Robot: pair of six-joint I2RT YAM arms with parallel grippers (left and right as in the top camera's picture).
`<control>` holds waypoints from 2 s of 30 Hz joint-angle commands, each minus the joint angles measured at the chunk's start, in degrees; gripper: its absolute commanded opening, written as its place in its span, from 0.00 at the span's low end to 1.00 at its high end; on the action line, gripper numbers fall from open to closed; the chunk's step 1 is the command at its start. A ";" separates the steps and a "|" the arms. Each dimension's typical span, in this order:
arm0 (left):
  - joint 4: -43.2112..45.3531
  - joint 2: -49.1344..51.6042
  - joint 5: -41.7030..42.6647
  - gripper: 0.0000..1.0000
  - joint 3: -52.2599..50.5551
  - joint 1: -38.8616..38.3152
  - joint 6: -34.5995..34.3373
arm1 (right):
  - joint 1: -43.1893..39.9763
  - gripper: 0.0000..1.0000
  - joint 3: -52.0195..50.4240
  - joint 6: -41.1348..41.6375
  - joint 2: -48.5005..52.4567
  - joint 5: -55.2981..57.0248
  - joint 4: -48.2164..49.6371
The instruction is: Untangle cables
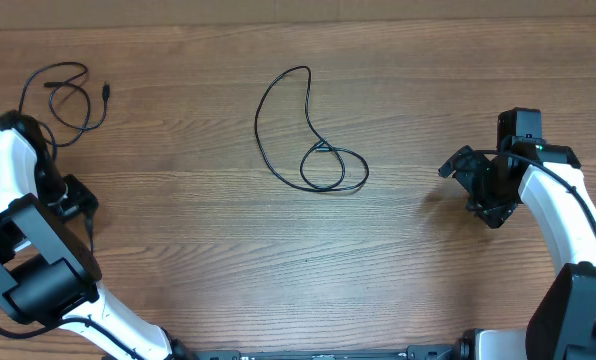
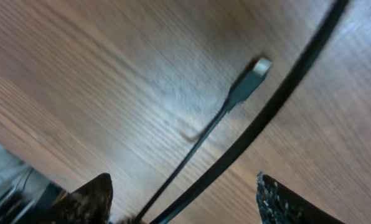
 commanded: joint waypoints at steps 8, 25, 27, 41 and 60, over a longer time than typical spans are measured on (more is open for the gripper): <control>-1.42 -0.79 -3.91 0.04 -1.77 -0.33 -1.09 | -0.33 1.00 -0.33 -0.20 0.02 0.81 0.13; -0.92 -0.79 -34.53 0.04 8.59 -7.52 -8.81 | -0.33 1.00 -0.33 -0.20 0.02 0.81 0.13; 0.09 -0.76 -41.16 0.04 8.57 -9.60 -8.63 | -0.33 1.00 -0.33 -0.20 0.02 0.81 0.13; 10.19 -0.68 -37.59 0.04 3.28 -12.59 -9.09 | -0.33 1.00 -0.33 -0.20 0.02 0.81 0.13; 24.04 -0.68 -18.56 0.22 -12.46 -12.59 -7.98 | -0.33 1.00 -0.33 -0.20 0.02 0.81 0.13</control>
